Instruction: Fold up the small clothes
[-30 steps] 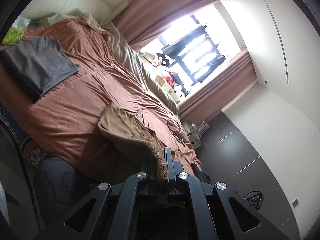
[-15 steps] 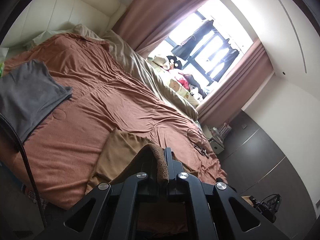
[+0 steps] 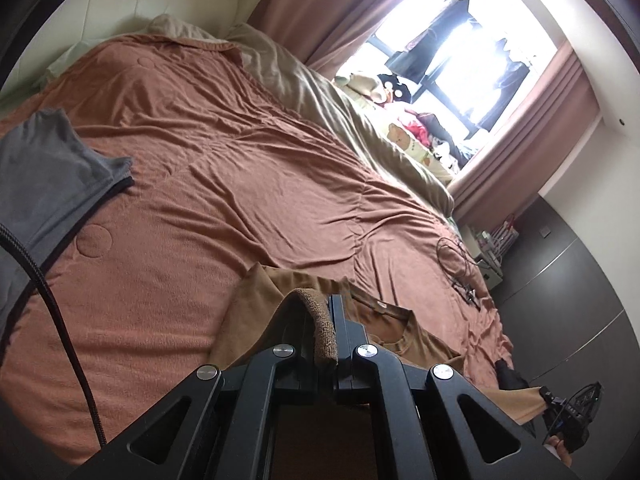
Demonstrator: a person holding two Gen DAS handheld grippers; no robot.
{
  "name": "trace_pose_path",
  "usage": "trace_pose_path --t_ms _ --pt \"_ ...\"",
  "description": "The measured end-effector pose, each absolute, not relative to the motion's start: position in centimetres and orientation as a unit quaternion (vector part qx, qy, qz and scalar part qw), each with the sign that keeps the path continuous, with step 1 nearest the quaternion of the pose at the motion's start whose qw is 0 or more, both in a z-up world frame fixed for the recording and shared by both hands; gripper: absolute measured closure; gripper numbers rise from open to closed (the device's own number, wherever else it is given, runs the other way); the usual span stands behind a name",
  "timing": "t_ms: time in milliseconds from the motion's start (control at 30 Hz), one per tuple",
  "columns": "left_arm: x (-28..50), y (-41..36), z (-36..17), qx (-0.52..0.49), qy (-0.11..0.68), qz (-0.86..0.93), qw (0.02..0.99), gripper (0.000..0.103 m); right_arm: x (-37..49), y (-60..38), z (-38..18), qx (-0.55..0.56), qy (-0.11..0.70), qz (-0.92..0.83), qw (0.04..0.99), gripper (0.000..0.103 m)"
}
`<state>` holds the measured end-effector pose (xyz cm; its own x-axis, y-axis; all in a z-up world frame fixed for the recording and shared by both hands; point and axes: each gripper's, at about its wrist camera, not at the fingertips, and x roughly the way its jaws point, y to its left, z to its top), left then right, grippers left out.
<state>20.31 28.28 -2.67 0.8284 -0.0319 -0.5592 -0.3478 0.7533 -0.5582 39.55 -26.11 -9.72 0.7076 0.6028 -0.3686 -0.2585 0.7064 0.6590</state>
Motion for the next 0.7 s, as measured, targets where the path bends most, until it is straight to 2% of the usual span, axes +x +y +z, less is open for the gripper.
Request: trace_pose_path --t_ms 700 --pt "32.9 31.9 -8.4 -0.327 0.357 0.128 0.866 0.100 53.5 -19.5 -11.5 0.293 0.391 0.190 0.852 0.102"
